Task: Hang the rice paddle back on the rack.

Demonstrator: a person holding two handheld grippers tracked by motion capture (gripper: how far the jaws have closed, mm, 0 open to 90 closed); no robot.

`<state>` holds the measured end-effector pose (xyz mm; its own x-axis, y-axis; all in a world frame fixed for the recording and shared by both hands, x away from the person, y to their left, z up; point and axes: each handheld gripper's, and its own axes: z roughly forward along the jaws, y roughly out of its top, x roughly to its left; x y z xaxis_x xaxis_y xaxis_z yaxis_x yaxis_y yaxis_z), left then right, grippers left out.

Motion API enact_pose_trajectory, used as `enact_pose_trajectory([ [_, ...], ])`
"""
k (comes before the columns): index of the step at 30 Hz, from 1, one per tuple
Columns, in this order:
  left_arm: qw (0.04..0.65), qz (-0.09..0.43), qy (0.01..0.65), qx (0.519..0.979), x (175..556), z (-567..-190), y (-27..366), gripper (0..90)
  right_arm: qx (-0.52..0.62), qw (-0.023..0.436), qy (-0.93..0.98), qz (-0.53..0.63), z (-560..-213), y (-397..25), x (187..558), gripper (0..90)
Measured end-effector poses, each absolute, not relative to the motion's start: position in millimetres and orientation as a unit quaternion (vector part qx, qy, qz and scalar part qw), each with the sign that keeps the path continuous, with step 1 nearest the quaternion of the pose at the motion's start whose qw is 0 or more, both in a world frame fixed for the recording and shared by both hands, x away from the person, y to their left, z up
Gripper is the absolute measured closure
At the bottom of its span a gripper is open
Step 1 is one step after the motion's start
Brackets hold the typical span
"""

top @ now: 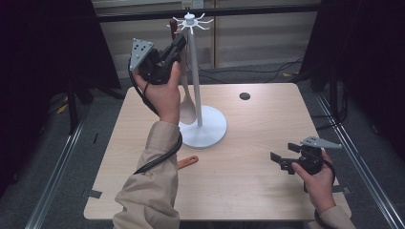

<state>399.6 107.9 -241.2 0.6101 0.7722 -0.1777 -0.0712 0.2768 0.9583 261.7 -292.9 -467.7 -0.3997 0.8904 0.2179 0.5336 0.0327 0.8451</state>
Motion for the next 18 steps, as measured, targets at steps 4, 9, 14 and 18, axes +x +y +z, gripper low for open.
enact_pose_trajectory([
  [4,0.726,0.291,0.333,0.527,400.1,-239.8,108.4,90.0,0.513,0.189,0.694,0.468,-468.0,-293.1,261.9,10.2],
  [9,0.722,0.292,0.336,0.529,403.0,-238.2,109.6,90.0,0.512,0.19,0.694,0.469,-468.1,-293.5,262.1,10.2],
  [14,0.729,0.285,0.331,0.527,400.9,-239.4,109.4,89.7,0.513,0.19,0.694,0.468,-468.0,-293.5,262.0,10.2],
  [18,0.727,0.288,0.329,0.53,397.1,-241.7,110.4,88.3,0.513,0.189,0.694,0.468,-467.9,-293.5,262.1,10.2],
])
